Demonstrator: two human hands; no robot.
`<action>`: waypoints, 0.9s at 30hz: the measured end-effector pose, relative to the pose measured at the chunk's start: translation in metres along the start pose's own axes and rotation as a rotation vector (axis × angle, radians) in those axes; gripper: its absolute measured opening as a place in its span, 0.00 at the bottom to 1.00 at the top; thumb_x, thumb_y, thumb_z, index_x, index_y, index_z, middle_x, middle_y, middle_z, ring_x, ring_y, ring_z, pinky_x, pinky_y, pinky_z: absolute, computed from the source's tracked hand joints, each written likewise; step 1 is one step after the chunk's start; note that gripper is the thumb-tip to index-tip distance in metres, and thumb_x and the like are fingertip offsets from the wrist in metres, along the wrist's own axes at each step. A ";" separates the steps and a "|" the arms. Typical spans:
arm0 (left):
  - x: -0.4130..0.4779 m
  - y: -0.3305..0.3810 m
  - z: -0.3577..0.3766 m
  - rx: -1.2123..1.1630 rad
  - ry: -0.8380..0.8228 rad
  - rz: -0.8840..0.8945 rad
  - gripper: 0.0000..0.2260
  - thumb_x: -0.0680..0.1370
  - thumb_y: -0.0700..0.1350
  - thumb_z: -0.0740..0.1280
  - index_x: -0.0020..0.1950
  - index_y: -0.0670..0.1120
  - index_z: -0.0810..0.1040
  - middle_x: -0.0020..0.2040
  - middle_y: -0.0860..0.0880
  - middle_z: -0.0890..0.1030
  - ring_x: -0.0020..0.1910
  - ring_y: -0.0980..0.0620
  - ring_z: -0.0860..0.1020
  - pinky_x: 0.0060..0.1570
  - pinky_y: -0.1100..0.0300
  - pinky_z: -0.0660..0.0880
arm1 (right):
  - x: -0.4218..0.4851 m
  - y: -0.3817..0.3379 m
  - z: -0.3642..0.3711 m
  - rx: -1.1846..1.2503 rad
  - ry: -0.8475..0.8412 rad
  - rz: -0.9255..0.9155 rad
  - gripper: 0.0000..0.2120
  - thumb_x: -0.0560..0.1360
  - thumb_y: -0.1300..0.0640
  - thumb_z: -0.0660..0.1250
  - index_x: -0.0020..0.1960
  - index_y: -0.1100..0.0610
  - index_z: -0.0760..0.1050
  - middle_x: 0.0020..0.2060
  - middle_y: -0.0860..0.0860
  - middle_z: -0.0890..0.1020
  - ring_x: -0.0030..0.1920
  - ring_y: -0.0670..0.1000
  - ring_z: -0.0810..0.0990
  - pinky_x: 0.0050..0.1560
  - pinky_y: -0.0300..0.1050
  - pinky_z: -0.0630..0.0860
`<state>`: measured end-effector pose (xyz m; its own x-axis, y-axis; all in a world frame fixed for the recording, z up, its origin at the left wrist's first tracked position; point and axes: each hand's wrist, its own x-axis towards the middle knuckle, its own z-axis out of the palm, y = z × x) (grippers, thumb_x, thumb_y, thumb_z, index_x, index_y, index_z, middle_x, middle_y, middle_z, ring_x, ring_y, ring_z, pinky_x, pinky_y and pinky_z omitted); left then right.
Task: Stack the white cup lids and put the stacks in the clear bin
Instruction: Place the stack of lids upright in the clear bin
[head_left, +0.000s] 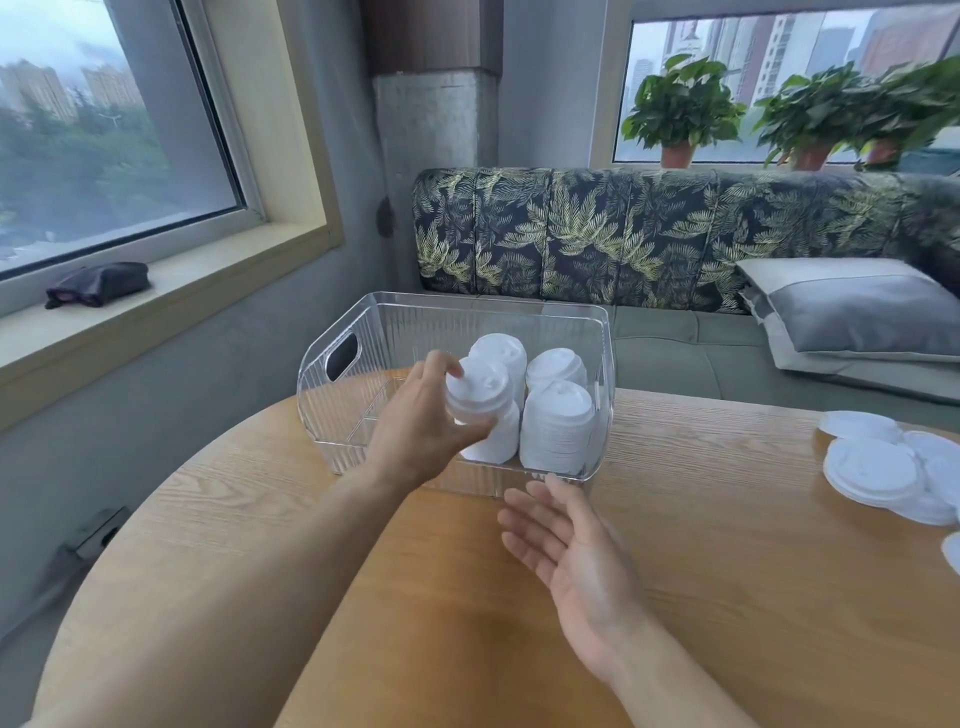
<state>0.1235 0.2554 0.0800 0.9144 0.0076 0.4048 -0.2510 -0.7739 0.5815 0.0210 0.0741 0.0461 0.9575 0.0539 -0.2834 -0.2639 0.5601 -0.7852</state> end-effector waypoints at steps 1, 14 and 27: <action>0.007 -0.002 0.004 0.005 -0.018 -0.001 0.26 0.70 0.56 0.79 0.60 0.52 0.69 0.58 0.52 0.76 0.52 0.47 0.77 0.50 0.47 0.77 | 0.002 -0.001 -0.001 0.003 -0.002 -0.004 0.17 0.79 0.51 0.70 0.59 0.64 0.80 0.53 0.61 0.87 0.52 0.59 0.88 0.47 0.48 0.84; 0.028 -0.014 0.026 0.009 -0.156 0.002 0.25 0.70 0.54 0.77 0.61 0.58 0.69 0.58 0.52 0.77 0.51 0.51 0.75 0.43 0.58 0.70 | 0.013 -0.012 -0.009 -0.018 0.045 0.001 0.11 0.78 0.54 0.71 0.55 0.62 0.82 0.45 0.58 0.87 0.41 0.52 0.85 0.42 0.45 0.83; 0.022 -0.001 0.018 0.099 -0.245 -0.050 0.27 0.74 0.52 0.75 0.72 0.55 0.72 0.69 0.50 0.73 0.60 0.50 0.75 0.60 0.48 0.75 | -0.004 -0.016 -0.022 -0.033 0.087 -0.003 0.10 0.80 0.54 0.69 0.53 0.61 0.82 0.40 0.55 0.85 0.36 0.51 0.82 0.43 0.46 0.80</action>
<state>0.1495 0.2453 0.0756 0.9775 -0.0965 0.1877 -0.1822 -0.8347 0.5196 0.0187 0.0464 0.0481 0.9449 -0.0202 -0.3267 -0.2664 0.5327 -0.8033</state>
